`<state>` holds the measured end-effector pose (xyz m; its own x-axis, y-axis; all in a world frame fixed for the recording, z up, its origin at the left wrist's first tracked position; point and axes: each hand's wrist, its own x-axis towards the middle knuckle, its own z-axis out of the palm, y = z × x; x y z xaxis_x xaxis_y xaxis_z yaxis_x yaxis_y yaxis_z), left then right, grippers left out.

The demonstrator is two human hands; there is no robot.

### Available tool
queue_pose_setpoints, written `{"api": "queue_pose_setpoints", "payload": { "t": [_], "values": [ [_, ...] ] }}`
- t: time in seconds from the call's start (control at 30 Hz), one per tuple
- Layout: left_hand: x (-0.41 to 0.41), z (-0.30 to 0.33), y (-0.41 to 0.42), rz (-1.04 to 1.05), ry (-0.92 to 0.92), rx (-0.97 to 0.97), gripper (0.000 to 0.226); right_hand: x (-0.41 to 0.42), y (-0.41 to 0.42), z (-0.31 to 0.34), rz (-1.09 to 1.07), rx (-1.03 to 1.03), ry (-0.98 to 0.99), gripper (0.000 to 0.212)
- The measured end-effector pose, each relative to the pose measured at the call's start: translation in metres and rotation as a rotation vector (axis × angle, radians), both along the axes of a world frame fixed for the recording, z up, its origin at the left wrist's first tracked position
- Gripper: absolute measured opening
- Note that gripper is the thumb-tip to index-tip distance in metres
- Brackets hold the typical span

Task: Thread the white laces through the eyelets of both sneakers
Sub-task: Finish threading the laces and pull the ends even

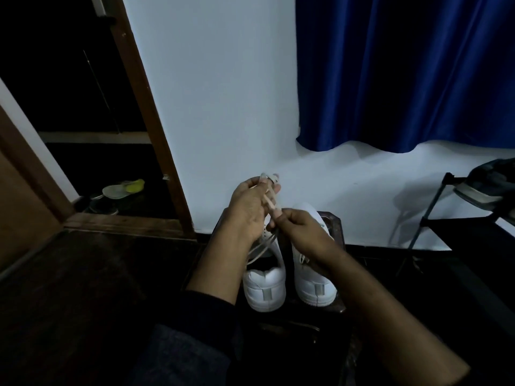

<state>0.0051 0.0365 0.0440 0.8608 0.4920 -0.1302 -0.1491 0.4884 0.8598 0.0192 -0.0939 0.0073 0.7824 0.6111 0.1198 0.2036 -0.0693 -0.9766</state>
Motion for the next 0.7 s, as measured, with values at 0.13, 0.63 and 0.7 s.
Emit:
{"api": "queue_pose_setpoints", "payload": {
  "t": [0.13, 0.63, 0.7],
  "values": [
    [-0.023, -0.015, -0.004, -0.043, 0.274, 0.35, 0.03, 0.012, -0.004, 0.016, -0.105, 0.192, 0.14, 0.035],
    [-0.069, -0.036, -0.011, -0.266, 0.195, 0.652, 0.01, 0.026, 0.0, 0.0, -0.286, 0.144, 0.093, 0.042],
    [-0.066, -0.04, -0.016, -0.239, 0.227, 0.755, 0.014, 0.023, 0.002, 0.004, -0.249, 0.251, 0.251, 0.037]
  ]
}}
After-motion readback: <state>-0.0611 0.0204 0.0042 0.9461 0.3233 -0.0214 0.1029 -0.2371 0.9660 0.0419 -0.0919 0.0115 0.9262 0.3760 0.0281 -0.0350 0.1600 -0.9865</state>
